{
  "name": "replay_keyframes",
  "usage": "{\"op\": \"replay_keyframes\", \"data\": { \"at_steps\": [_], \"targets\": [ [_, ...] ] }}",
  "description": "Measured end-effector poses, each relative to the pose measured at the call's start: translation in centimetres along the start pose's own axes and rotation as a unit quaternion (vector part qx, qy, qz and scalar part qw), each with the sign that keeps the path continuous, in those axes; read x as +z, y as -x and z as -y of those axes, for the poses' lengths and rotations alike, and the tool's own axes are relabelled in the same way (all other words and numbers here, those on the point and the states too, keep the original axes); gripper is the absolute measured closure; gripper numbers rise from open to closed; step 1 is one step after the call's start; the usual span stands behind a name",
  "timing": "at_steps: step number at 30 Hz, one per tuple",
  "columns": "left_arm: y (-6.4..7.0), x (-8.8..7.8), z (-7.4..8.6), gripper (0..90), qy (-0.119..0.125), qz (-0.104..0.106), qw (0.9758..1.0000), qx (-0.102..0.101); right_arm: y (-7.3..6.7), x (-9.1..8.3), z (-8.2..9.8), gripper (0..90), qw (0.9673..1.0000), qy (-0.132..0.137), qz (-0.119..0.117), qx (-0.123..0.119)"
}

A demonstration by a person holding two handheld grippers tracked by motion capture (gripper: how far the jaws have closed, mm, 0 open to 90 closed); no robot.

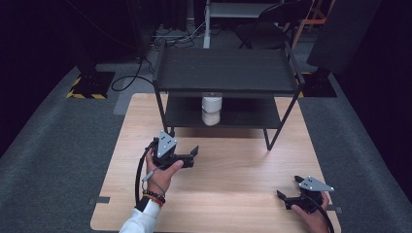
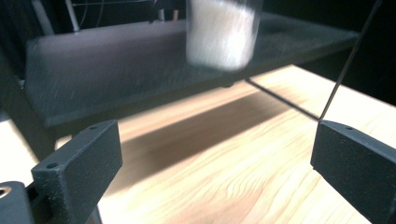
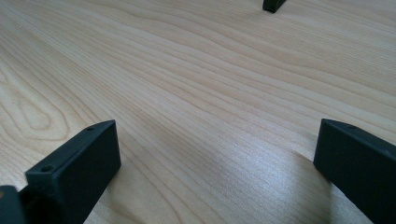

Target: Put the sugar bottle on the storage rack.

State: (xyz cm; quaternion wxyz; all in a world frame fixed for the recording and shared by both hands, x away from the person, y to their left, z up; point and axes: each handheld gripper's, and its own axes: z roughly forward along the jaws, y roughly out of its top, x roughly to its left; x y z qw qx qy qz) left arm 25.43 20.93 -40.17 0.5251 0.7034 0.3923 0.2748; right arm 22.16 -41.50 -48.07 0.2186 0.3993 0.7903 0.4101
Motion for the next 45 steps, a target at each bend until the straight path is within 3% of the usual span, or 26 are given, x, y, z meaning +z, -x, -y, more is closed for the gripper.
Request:
{"op": "replay_keyframes", "data": {
  "at_steps": [7, 13, 17, 22, 25, 30, 39, 45],
  "targets": [
    [-0.2, -0.8, 2.2, 2.1, -0.026, -0.013, 0.9996, -0.001, 0.0, 0.0, 0.0, 0.3, 1.0000, 0.000, 0.000, 0.000],
    [-0.2, -1.6, 4.1, 2.8, -0.034, -0.021, 0.9991, -0.011, 0.0, 0.0, 0.0, 0.3, 1.0000, 0.000, 0.000, 0.000],
    [-0.2, -1.7, 5.4, 2.8, -0.052, -0.021, 0.9983, -0.013, 0.0, 0.0, 0.0, 0.3, 1.0000, 0.000, 0.000, 0.000],
    [-0.1, -1.9, 7.2, 3.3, -0.054, -0.022, 0.9981, -0.020, 0.0, 0.0, 0.0, 0.3, 1.0000, 0.000, 0.000, 0.000],
    [0.3, -1.9, 8.0, 3.8, -0.058, -0.023, 0.9980, -0.010, 0.0, 0.0, 0.0, 0.3, 1.0000, 0.000, 0.000, 0.000],
    [0.4, -2.0, 9.3, 4.7, -0.069, -0.020, 0.9971, -0.025, 0.0, 0.0, 0.0, 0.3, 1.0000, 0.000, -0.001, -0.001],
    [0.7, -2.1, 10.3, 4.7, -0.094, -0.022, 0.9950, -0.027, 0.0, 0.0, 0.0, 0.3, 1.0000, 0.000, -0.001, -0.001],
    [1.0, -1.3, 9.6, 4.7, -0.126, -0.016, 0.9919, -0.002, 0.0, 0.0, 0.0, 0.3, 1.0000, 0.000, -0.001, 0.000]
  ]
}}
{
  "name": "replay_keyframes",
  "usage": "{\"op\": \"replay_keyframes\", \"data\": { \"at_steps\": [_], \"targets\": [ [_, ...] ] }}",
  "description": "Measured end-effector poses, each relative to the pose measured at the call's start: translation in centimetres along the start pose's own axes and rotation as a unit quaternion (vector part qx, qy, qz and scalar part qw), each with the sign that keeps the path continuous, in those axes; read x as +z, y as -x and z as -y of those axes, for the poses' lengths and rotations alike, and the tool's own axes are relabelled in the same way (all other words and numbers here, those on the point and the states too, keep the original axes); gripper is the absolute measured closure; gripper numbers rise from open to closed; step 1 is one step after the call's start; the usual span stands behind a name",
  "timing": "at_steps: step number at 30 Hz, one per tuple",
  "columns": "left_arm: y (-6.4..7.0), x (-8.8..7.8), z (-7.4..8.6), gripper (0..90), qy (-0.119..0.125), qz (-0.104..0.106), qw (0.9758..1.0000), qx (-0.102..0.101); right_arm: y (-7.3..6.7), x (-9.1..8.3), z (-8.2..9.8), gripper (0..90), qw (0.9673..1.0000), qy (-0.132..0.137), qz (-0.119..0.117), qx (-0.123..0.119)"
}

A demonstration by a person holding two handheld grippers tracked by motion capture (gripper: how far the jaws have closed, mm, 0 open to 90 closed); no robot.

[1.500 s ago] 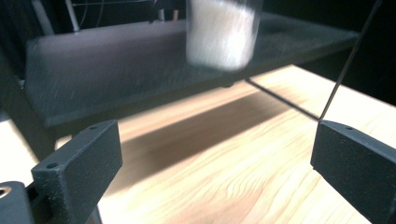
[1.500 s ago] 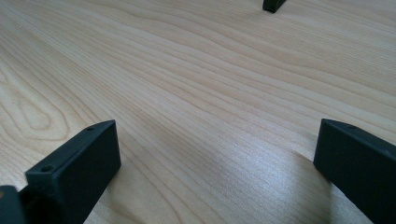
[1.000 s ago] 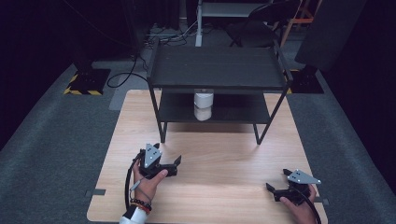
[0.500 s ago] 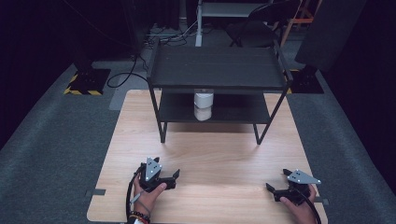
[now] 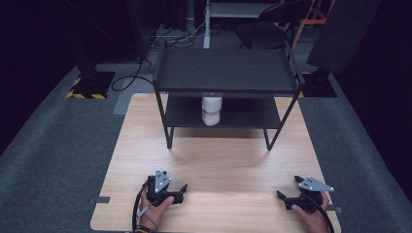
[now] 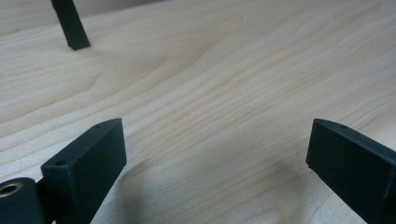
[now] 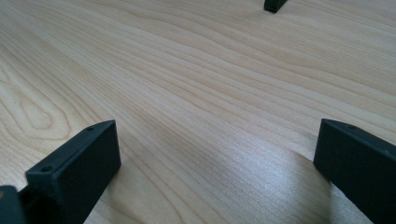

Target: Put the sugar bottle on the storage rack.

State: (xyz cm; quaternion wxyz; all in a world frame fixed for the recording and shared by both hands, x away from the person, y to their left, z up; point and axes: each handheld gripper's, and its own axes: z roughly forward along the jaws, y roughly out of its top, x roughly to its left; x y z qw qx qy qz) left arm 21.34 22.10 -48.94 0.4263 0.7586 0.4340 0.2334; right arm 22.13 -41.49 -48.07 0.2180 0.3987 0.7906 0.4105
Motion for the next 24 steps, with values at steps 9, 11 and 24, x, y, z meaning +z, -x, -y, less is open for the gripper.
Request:
{"op": "replay_keyframes", "data": {
  "at_steps": [9, 11, 24],
  "targets": [
    [0.12, 0.51, -0.25, 3.7, -0.007, 0.000, 1.0000, 0.006, 0.01, 0.00, 0.00, 0.3, 1.0000, 0.000, -0.001, 0.000],
    [0.23, 0.55, -0.26, 3.6, -0.007, -0.002, 1.0000, 0.006, 0.02, 0.00, 0.00, 0.2, 1.0000, 0.000, -0.001, 0.000],
    [0.35, 0.58, -0.27, 3.3, -0.007, -0.004, 1.0000, 0.005, 0.05, 0.01, 0.01, 0.1, 1.0000, 0.000, -0.002, -0.001]
  ]
}}
